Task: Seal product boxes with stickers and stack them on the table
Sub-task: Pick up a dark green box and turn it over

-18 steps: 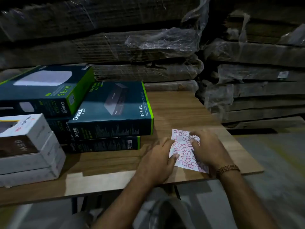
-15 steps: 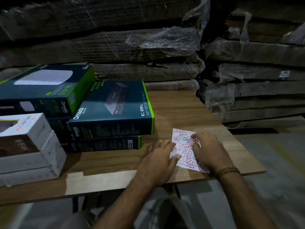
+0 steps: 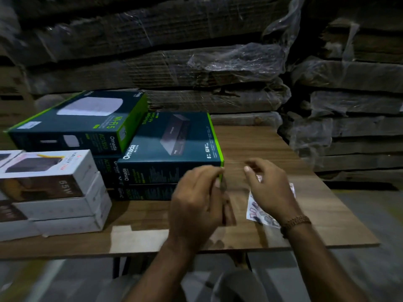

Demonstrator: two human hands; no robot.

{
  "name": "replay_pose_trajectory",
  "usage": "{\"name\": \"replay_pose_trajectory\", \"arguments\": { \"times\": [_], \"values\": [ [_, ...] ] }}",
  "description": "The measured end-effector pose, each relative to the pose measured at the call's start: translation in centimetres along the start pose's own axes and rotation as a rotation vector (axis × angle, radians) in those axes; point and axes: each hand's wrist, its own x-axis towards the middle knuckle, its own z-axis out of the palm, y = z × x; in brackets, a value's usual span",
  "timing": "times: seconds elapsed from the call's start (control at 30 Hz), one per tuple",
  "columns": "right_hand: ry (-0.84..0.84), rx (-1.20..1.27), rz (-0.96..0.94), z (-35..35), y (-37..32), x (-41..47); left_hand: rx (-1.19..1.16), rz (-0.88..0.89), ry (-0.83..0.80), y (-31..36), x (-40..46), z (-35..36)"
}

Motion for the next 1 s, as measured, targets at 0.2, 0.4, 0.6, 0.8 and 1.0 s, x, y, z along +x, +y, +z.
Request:
{"name": "replay_pose_trajectory", "arguments": {
  "times": [0.2,0.4,0.6,0.8,1.0],
  "values": [
    [-0.096,0.191,0.195,3.2,-6.0,2.3,0.254,-0.082,0.130,-2.8,2.3,-3.0],
    [-0.300,0.345,0.497,4.3,-7.4,3.9,0.375,-0.333,0.028,-5.5,2.7,-3.9],
    [-0.352,0.610,0.659,4.1,-7.5,3.4,0.358,-0.380,0.035,-5.2,2.3,-4.3],
    [-0.454,0.773,0.661,2.8,-6.1,1.7,0.291,-0.512,0.193,-4.1,2.2,-4.3],
    [-0.488,0.841,0.681,1.3,-5.4,1.0,0.111,-0.642,0.284,-4.0,2.8,-5.3]
  ]
}}
